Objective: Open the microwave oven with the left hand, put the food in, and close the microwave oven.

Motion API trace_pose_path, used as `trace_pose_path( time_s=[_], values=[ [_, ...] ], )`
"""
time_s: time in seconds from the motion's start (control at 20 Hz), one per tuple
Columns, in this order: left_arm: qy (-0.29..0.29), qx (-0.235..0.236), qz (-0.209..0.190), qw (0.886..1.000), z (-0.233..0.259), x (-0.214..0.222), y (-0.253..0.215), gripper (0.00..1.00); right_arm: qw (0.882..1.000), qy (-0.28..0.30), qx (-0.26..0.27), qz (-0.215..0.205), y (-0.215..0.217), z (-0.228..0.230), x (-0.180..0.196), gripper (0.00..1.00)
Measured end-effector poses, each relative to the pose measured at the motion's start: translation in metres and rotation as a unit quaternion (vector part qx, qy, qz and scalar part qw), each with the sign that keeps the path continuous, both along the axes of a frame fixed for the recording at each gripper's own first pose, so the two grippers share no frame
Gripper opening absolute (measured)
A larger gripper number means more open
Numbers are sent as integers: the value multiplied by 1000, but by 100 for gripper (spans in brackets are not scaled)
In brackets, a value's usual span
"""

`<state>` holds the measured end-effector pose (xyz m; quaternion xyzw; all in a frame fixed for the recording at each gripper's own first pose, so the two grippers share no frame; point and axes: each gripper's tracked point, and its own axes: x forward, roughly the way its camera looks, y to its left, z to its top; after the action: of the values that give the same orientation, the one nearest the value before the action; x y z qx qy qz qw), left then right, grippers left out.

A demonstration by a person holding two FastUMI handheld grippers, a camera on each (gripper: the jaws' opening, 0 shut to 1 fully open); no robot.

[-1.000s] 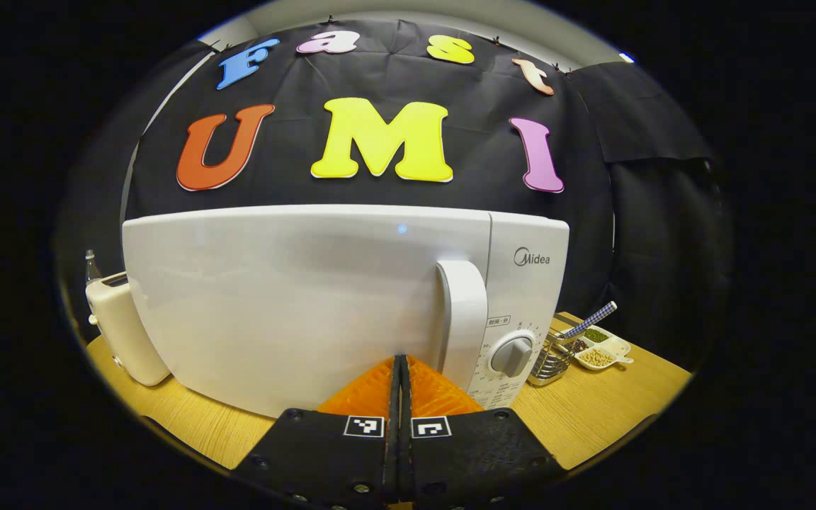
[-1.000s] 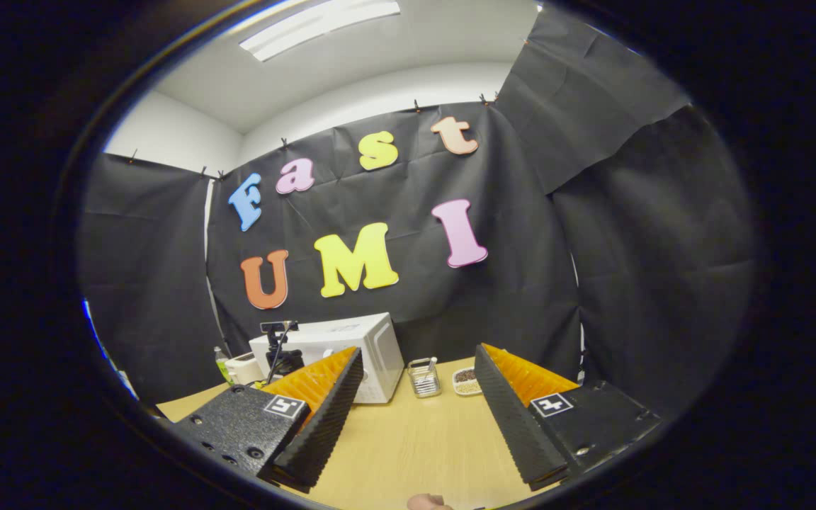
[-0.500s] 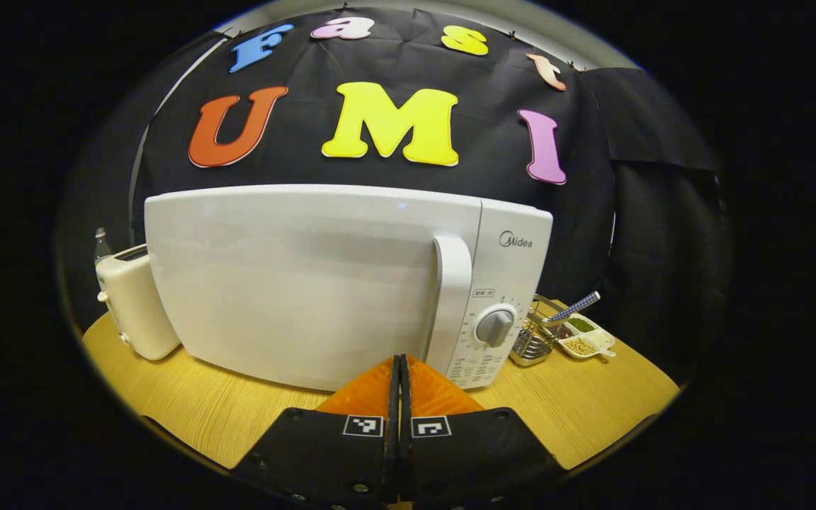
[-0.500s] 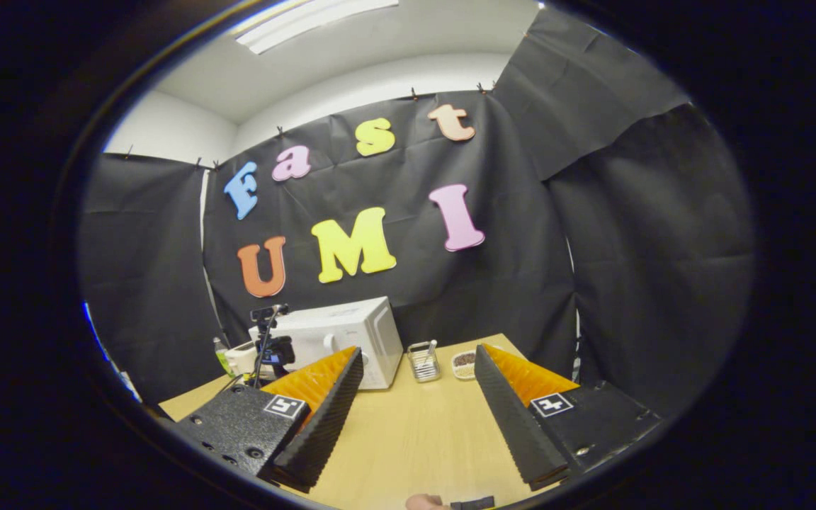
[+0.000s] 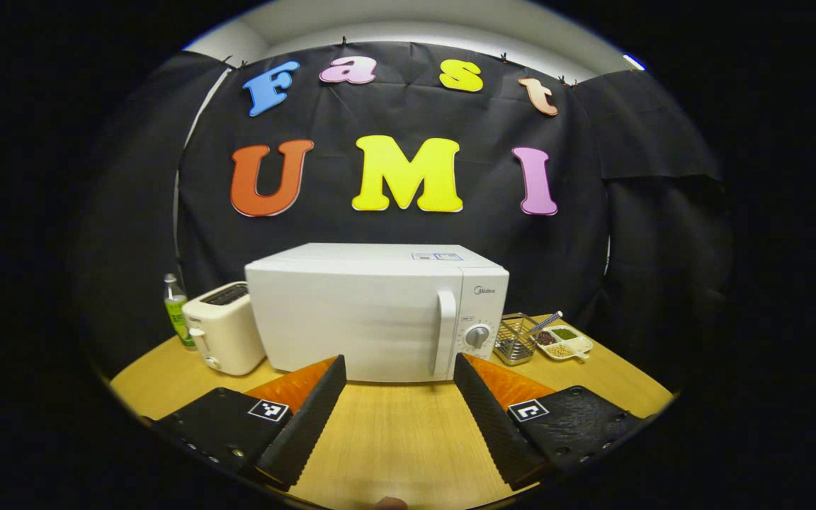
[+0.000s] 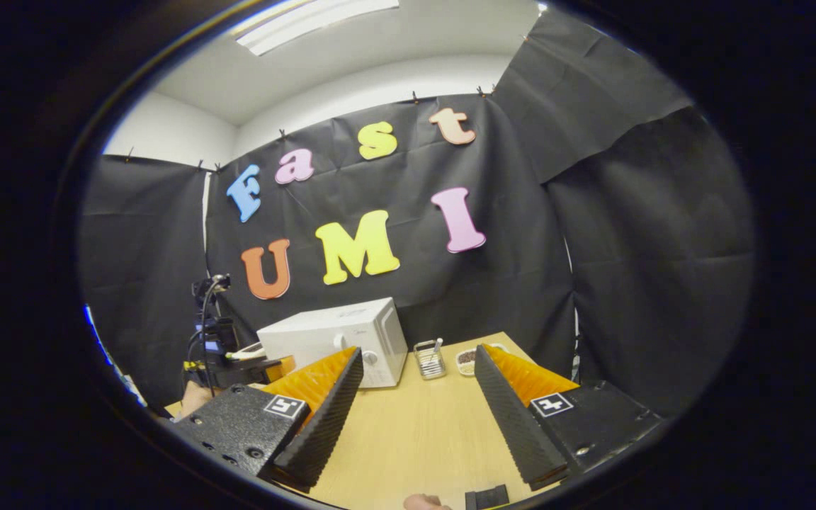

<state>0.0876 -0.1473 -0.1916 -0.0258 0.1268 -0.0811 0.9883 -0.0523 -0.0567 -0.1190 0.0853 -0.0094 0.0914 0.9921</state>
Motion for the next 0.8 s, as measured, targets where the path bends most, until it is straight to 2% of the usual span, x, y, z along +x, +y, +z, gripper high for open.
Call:
trace_pose_path(
  time_s=[0.1, 0.15, 0.2, 0.35, 0.4, 0.55, 0.6, 0.65, 0.7, 0.75, 0.8],
  values=[
    [-23, 12, 7, 1000, 25, -26, 14, 96, 1000, -4, -5, -3, 3, 4, -5, 91],
    [-38, -1, 1, 999, 38, -38, 14, 96, 1000, -5, -7, -4, 5, 5, -9, 91],
    [-47, -18, -6, 999, 49, -51, 15, 96, 1000, -7, -8, -5, 8, 9, -12, 100],
    [-71, -38, 8, 997, 88, -87, 40, 96, 999, -26, -19, -37, 0, 20, -20, 100],
    [-84, -34, 20, 996, 101, -98, 52, 96, 998, -32, -25, -42, 2, 25, -25, 90],
    [-107, -39, 36, 993, 128, -132, 73, 95, 997, -51, -38, -41, 11, 40, -37, 91],
    [-106, -45, 37, 993, 132, -143, 78, 84, 997, -55, -42, -38, 15, 44, -40, 100],
    [-106, -50, 41, 992, 136, -154, 83, 84, 996, -59, -46, -37, 18, 48, -42, 100],
    [-105, -51, 45, 992, 139, -163, 90, 95, 996, -64, -50, -38, 20, 52, -44, 91],
    [-101, -50, 45, 993, 140, -170, 92, 95, 995, -68, -55, -37, 23, 57, -46, 91],
    [-98, -46, 49, 993, 140, -177, 96, 95, 995, -70, -59, -35, 28, 60, -49, 100]
  ],
)
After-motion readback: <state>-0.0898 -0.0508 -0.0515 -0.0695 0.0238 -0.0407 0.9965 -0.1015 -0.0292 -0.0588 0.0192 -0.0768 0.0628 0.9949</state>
